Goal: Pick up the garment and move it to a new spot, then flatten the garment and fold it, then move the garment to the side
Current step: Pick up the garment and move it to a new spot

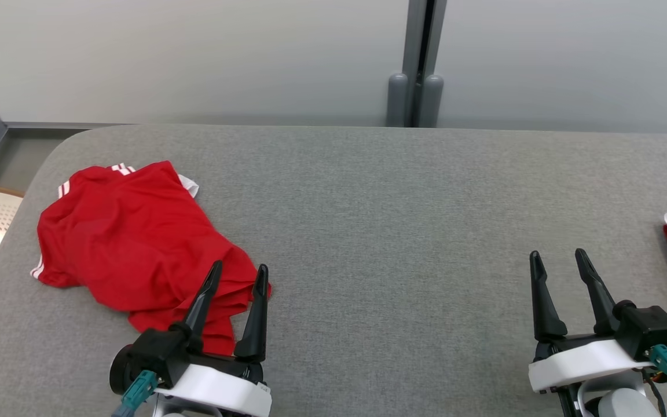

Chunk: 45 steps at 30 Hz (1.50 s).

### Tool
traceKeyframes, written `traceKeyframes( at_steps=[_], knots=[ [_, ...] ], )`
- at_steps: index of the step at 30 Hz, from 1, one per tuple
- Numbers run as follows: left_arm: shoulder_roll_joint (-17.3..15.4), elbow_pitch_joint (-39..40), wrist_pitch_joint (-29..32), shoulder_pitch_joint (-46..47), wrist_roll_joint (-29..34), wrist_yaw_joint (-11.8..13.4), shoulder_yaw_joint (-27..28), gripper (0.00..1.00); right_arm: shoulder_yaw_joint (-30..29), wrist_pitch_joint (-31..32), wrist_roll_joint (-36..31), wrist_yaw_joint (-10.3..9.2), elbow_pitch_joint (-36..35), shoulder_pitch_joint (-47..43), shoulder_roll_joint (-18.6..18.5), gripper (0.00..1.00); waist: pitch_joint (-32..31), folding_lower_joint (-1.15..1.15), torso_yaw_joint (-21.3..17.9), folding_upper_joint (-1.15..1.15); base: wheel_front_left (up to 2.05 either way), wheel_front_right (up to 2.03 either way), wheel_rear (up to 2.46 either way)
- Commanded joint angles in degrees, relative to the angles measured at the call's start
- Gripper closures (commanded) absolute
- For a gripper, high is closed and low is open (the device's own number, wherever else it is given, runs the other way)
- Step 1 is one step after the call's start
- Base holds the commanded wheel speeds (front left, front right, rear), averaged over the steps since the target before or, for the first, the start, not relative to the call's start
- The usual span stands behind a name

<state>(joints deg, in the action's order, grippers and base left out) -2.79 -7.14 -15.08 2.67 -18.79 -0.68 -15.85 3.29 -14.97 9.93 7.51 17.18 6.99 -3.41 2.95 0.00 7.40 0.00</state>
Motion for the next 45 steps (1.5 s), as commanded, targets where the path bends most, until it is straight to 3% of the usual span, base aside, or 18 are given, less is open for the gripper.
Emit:
traceKeyframes(
  at_steps=[1,8,24,38,45],
  knots=[
    [-0.2,0.0,-0.1,0.6,-0.4,0.4,0.2,0.00,0.2,-0.3,-0.5,-0.03,0.0,-0.3,-0.1,0.00,0.0,0.00,0.8,0.00,0.00,0.00,0.00],
    [-0.2,0.0,-0.1,0.2,-0.3,0.4,0.4,0.00,1.0,-0.3,-0.3,-0.02,0.4,-0.9,-0.3,0.00,-0.2,0.00,5.5,0.00,0.00,0.00,0.00],
    [-0.2,0.1,-0.1,-2.1,-0.8,1.0,2.6,0.00,7.2,-0.3,1.1,-0.02,2.7,-0.6,-0.1,0.00,-2.1,0.00,20.8,0.00,0.00,0.00,0.00],
    [-0.2,3.4,-0.1,-3.2,-1.8,3.1,5.5,0.00,11.4,0.0,2.3,-0.02,5.1,2.9,-1.3,0.00,-0.1,0.00,22.1,0.00,0.00,0.00,0.00],
    [-0.2,2.1,-0.1,-1.1,-3.2,2.3,6.9,0.00,8.6,-0.1,1.3,-0.02,4.5,2.2,-2.0,0.00,0.6,0.00,21.7,0.00,0.00,0.00,0.00]
  ],
)
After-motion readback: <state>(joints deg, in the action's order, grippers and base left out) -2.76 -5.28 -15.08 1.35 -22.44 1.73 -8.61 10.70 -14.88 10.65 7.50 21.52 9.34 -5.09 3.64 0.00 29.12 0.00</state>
